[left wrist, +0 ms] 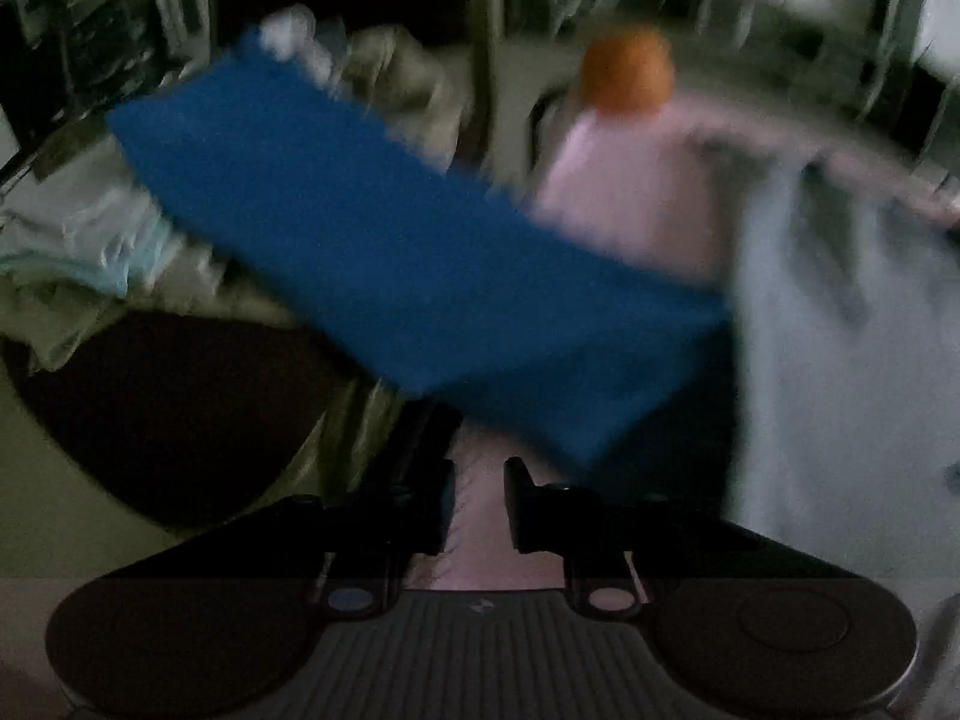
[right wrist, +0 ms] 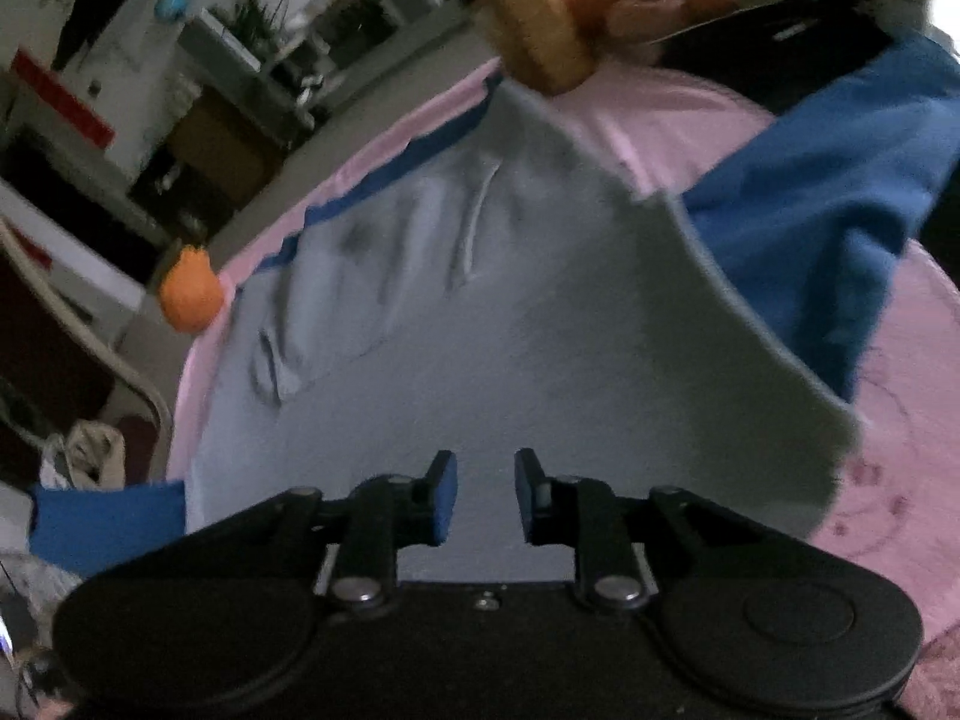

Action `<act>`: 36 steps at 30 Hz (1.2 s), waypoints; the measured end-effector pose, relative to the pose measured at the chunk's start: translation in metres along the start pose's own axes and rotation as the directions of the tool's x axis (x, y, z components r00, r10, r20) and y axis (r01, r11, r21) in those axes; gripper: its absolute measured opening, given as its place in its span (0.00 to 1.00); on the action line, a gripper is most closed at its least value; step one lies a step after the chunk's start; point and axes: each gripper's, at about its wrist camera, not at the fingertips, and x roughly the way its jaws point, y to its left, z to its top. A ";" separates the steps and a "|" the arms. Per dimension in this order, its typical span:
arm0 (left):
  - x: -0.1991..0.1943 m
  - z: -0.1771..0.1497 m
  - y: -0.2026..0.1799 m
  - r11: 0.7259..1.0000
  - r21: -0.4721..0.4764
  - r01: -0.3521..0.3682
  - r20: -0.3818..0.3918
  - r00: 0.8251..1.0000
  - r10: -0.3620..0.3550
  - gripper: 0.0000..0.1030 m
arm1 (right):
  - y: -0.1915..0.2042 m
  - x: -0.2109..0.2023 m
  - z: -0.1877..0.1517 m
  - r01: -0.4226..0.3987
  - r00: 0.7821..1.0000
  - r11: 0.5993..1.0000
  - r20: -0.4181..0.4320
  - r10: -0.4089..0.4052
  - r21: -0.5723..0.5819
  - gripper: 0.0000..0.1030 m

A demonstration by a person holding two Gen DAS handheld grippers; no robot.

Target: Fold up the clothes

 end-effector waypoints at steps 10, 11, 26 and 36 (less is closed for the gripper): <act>0.024 -0.005 -0.099 0.968 0.187 0.169 -0.120 0.982 -0.148 0.17 | -0.042 0.006 0.013 0.245 0.968 0.966 0.035 -0.248 0.085 0.18; 0.029 -0.008 -0.100 0.970 0.194 0.147 -0.155 0.981 -0.117 0.16 | -0.045 0.010 0.012 0.302 0.953 0.951 0.016 -0.303 0.063 0.18; -0.046 0.039 -0.079 0.955 0.210 0.208 0.063 0.972 -0.225 0.37 | -0.019 -0.030 0.034 0.178 0.982 0.983 0.062 -0.180 0.036 0.08; 0.052 0.156 -0.104 0.968 -0.026 0.251 0.016 0.968 -0.251 0.70 | 0.065 -0.021 0.133 0.015 0.976 0.987 0.217 0.020 -0.159 0.44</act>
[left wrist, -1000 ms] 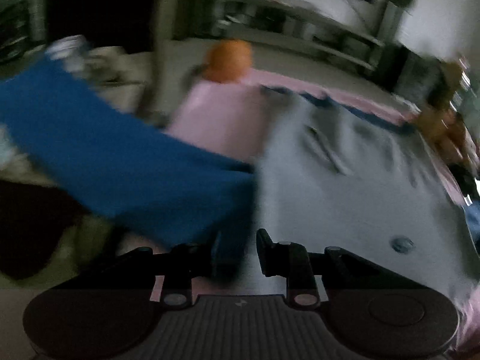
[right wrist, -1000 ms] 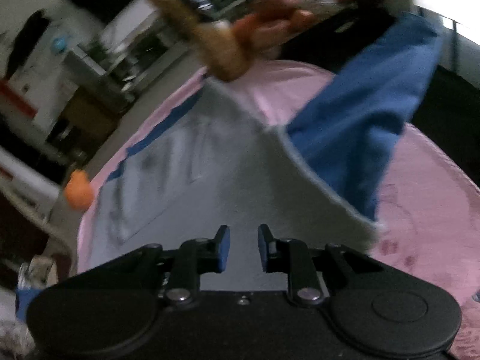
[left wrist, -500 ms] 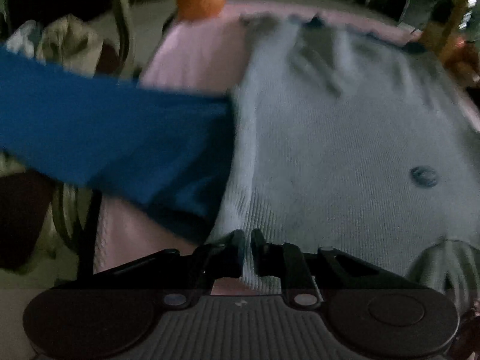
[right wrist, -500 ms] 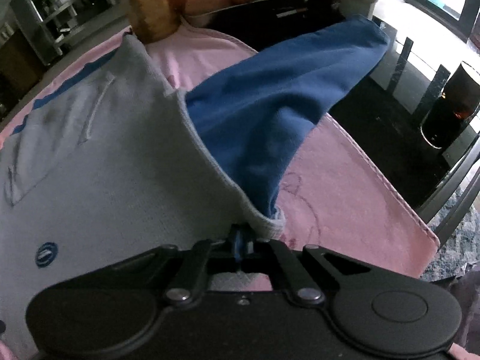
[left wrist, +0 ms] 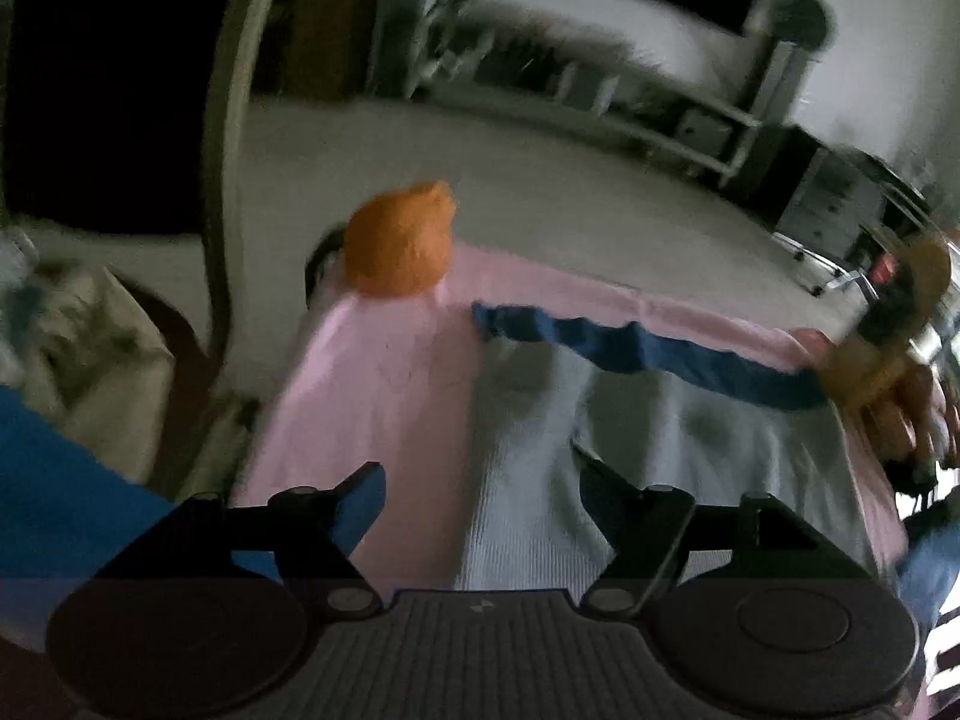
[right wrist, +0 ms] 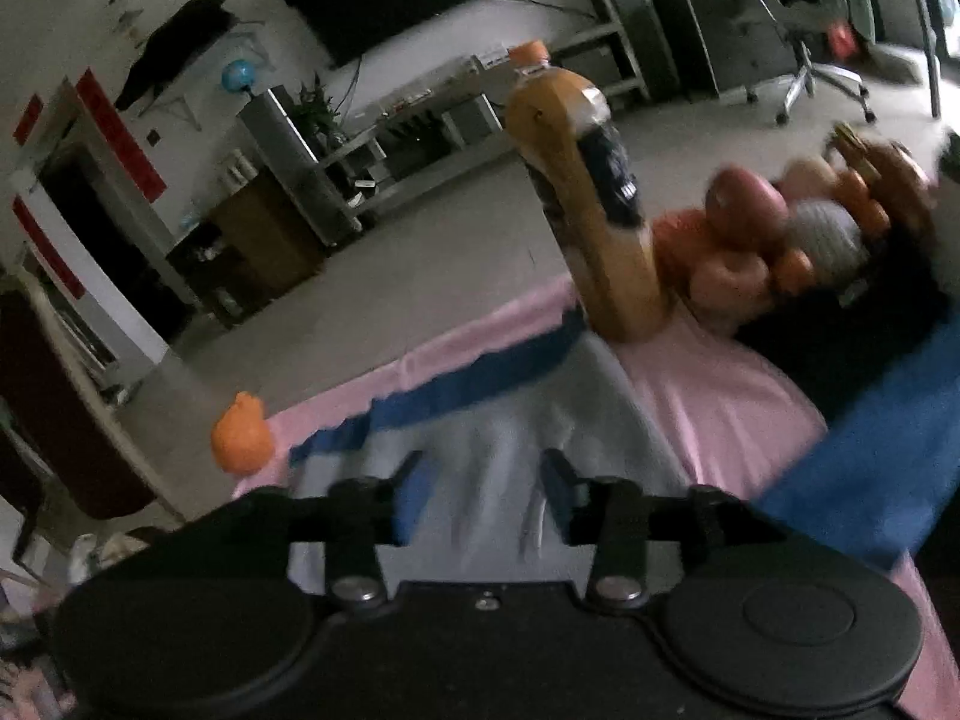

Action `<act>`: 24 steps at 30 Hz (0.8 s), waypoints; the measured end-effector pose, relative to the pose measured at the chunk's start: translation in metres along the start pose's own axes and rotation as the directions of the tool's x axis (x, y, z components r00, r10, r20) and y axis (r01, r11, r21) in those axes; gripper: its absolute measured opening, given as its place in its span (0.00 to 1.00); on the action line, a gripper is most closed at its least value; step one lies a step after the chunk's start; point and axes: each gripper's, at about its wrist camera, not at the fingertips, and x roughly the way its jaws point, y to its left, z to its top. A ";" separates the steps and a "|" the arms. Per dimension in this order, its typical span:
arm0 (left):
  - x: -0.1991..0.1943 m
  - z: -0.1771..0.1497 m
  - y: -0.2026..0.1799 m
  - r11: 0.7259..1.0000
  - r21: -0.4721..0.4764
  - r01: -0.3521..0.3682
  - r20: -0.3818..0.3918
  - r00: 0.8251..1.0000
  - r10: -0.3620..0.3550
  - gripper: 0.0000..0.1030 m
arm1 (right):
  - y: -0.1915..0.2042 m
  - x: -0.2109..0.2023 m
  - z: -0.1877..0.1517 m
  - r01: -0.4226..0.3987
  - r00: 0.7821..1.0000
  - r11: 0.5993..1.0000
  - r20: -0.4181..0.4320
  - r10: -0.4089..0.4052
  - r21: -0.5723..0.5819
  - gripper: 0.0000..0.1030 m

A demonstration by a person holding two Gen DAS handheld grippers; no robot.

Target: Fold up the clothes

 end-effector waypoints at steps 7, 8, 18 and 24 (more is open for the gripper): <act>0.117 0.040 -0.003 1.000 -0.010 -0.028 -0.063 0.998 0.028 0.69 | -0.046 0.126 0.048 0.064 0.998 0.994 -0.006 -0.064 0.093 0.44; 0.130 0.043 -0.006 1.000 0.006 -0.026 -0.067 0.997 0.026 0.69 | -0.050 0.144 0.052 0.075 0.997 0.993 -0.012 -0.074 0.095 0.43; 0.190 0.048 -0.034 0.979 0.203 0.019 -0.036 0.999 -0.012 0.39 | -0.051 0.256 0.052 0.203 0.975 0.979 -0.094 -0.204 -0.022 0.26; 0.172 0.036 -0.059 0.944 0.299 -0.143 0.127 0.986 0.109 0.09 | -0.037 0.252 0.039 0.274 0.961 0.954 0.002 -0.275 -0.122 0.13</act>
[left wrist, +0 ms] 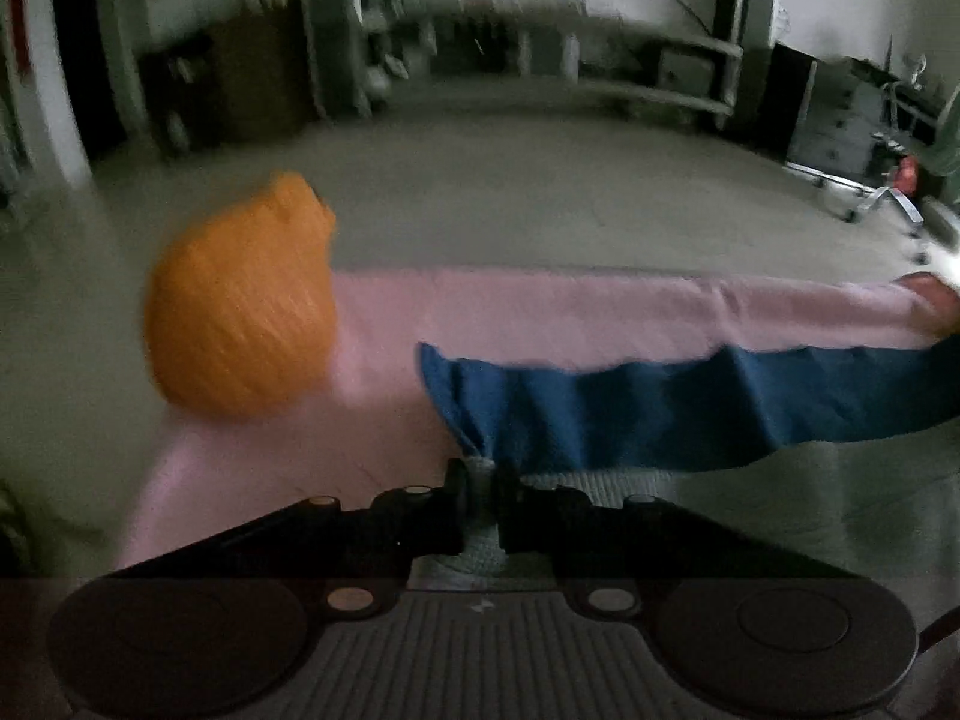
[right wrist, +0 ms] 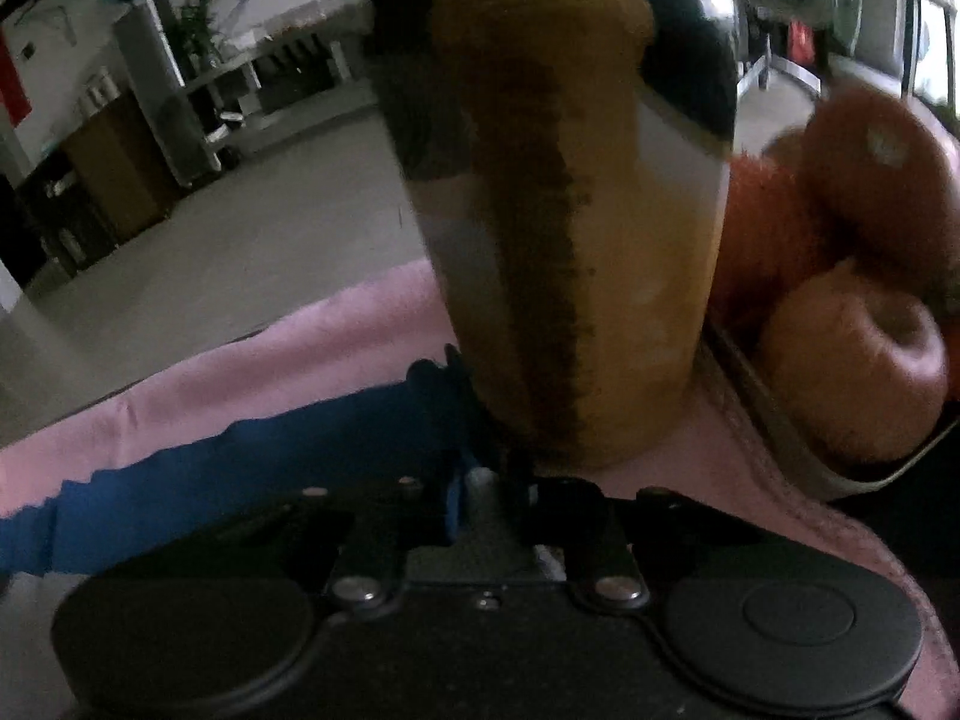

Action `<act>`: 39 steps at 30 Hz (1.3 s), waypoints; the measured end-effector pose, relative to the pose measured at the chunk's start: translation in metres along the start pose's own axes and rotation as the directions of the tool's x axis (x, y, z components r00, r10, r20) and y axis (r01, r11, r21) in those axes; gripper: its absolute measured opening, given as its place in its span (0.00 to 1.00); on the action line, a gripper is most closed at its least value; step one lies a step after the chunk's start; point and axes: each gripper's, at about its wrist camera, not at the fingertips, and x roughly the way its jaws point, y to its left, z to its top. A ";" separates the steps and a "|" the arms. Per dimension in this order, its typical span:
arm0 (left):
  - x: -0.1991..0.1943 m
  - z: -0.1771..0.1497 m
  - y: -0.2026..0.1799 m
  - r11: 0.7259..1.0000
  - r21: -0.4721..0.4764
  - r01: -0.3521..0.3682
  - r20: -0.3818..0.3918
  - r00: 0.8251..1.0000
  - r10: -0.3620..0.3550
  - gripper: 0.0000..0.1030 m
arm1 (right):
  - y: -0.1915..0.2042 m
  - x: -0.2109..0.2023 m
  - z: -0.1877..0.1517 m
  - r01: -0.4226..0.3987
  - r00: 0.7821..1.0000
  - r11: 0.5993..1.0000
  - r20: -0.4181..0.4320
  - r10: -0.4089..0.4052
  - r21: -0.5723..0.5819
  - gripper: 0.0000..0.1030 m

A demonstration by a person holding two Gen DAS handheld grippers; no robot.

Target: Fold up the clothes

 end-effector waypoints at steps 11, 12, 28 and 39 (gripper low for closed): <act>0.007 -0.010 -0.022 0.952 0.130 -0.278 0.030 0.960 0.277 0.20 | 0.034 0.011 -0.026 0.176 0.984 0.950 0.064 -0.165 -0.256 0.13; 0.000 -0.007 -0.014 0.954 0.101 -0.282 0.020 0.959 0.281 0.20 | 0.029 0.004 -0.022 0.168 0.985 0.960 0.063 -0.158 -0.223 0.16; -0.024 -0.060 -0.009 0.985 -0.047 -0.166 0.037 0.985 0.168 0.18 | -0.067 -0.003 -0.058 -0.409 0.874 0.818 -0.083 0.479 0.404 0.13; -0.103 -0.061 0.055 0.963 -0.127 -0.236 -0.102 0.969 0.224 0.11 | -0.140 -0.078 -0.057 -0.196 0.973 0.862 -0.018 0.232 0.468 0.10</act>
